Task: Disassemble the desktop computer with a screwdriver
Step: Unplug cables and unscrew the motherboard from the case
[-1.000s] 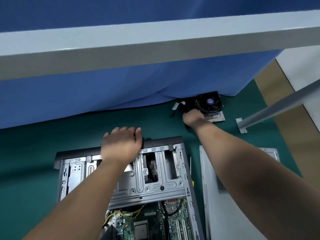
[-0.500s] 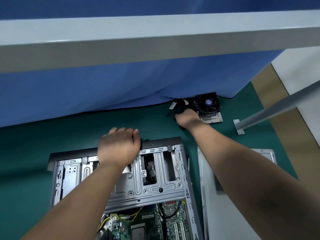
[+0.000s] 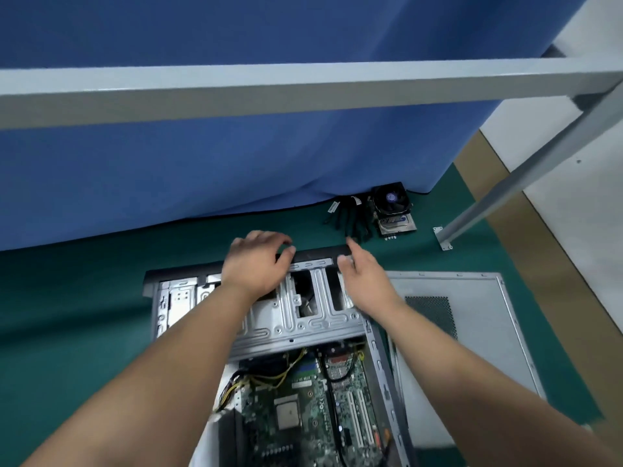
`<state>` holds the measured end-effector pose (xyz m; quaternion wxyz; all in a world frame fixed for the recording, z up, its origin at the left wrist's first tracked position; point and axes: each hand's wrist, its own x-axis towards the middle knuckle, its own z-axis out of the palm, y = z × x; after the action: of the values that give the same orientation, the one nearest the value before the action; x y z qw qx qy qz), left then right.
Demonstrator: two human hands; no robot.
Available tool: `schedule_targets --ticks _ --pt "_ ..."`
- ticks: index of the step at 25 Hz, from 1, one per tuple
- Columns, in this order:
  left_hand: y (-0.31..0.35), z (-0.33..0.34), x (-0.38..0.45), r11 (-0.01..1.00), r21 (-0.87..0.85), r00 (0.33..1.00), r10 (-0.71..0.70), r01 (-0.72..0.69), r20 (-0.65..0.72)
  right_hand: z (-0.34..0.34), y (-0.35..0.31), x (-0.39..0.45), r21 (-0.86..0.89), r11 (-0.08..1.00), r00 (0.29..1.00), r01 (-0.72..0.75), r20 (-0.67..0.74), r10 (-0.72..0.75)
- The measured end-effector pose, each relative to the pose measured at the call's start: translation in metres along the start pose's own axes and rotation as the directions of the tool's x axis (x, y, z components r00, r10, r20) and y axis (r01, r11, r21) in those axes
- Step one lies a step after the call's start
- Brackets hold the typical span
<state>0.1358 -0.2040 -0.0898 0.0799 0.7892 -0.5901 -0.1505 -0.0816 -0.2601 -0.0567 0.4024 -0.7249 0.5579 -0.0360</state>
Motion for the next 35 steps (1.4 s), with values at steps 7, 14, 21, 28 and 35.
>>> schedule_targets --ticks 7,14,21,28,35 --pt "-0.029 0.008 -0.141 0.993 -0.109 0.997 0.036 -0.043 -0.070 0.042 0.047 -0.100 -0.482 0.858 0.976 0.179 -0.022 -0.216" --pt "-0.061 0.028 -0.217 0.985 0.172 0.997 0.042 -0.030 -0.067 0.086 0.066 -0.156 -0.518 0.650 0.796 0.556 0.109 -0.595" --pt "-0.056 0.036 -0.212 0.978 0.206 0.990 0.021 0.009 -0.142 0.128 0.057 -0.113 -0.654 0.622 0.894 0.431 0.401 -0.197" --pt "-0.055 0.037 -0.211 0.979 0.204 0.978 0.024 0.019 -0.207 0.143 0.066 -0.096 -0.719 0.564 0.913 0.406 0.296 -0.281" --pt "-0.055 0.036 -0.211 0.982 0.188 0.973 0.033 0.011 -0.229 0.145 0.055 -0.069 -0.567 0.759 0.947 0.321 0.178 -0.268"
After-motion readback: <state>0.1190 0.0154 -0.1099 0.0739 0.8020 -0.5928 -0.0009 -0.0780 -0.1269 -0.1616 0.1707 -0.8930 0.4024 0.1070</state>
